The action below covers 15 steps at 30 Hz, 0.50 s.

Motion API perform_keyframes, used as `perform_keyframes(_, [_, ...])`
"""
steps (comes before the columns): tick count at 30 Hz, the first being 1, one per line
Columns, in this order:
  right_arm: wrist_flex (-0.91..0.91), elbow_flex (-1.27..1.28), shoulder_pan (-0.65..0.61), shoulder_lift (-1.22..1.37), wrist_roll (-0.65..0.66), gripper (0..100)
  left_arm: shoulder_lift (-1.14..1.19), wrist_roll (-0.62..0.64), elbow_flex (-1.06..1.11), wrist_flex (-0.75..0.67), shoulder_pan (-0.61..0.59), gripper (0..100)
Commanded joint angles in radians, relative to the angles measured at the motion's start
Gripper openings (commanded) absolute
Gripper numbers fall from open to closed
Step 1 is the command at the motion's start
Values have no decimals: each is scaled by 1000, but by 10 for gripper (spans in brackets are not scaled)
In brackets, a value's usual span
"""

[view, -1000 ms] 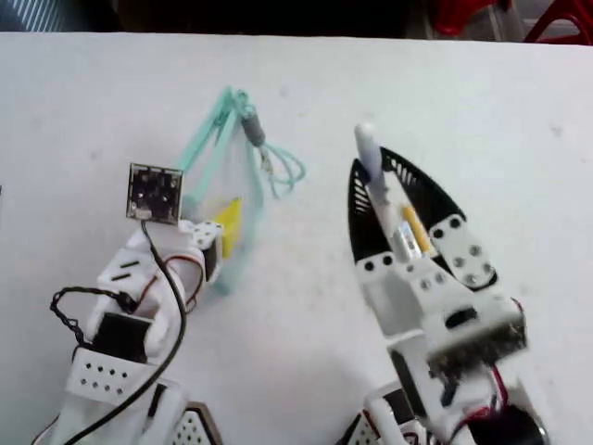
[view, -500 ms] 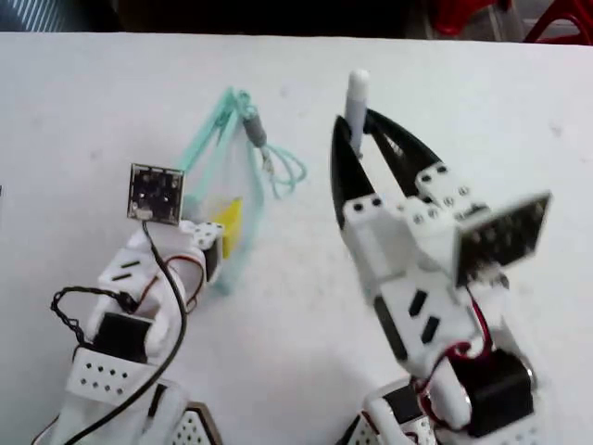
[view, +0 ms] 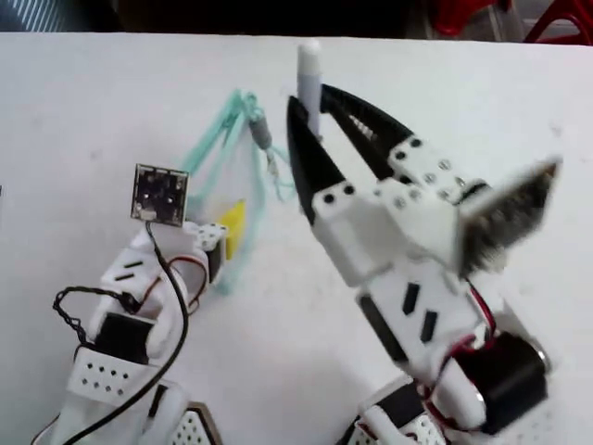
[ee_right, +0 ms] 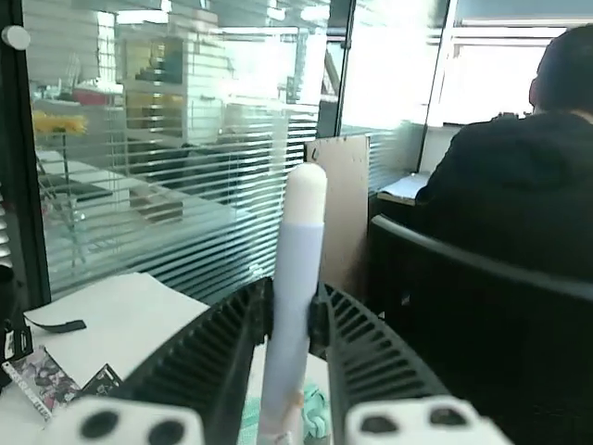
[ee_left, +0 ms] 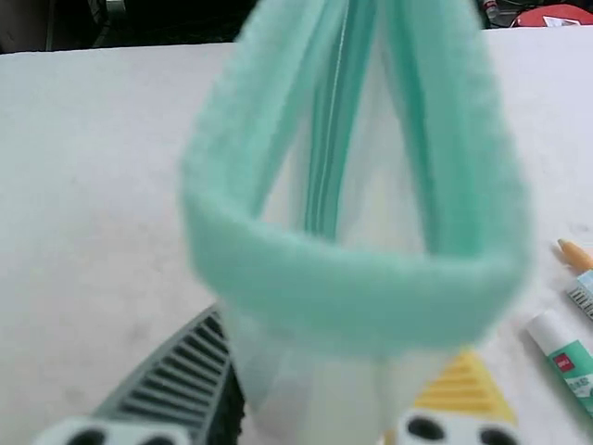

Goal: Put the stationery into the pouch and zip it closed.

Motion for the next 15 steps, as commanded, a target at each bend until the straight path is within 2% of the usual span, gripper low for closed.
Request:
perform_keyframes(1, [8,-29,-16,10,-3,17,1,-14,-11,0,19,214])
perform_keyframes(7, [-24,-35,-133,21,-6,17,1,-11,-12,2,25,214])
perform_keyframes(10, [-111,-49,-199,61,-3,16,1,-12,-12,5,36,214])
perform_keyframes(15, [-186,-167,-202,242,-3,16,1,-12,-12,9,35,214])
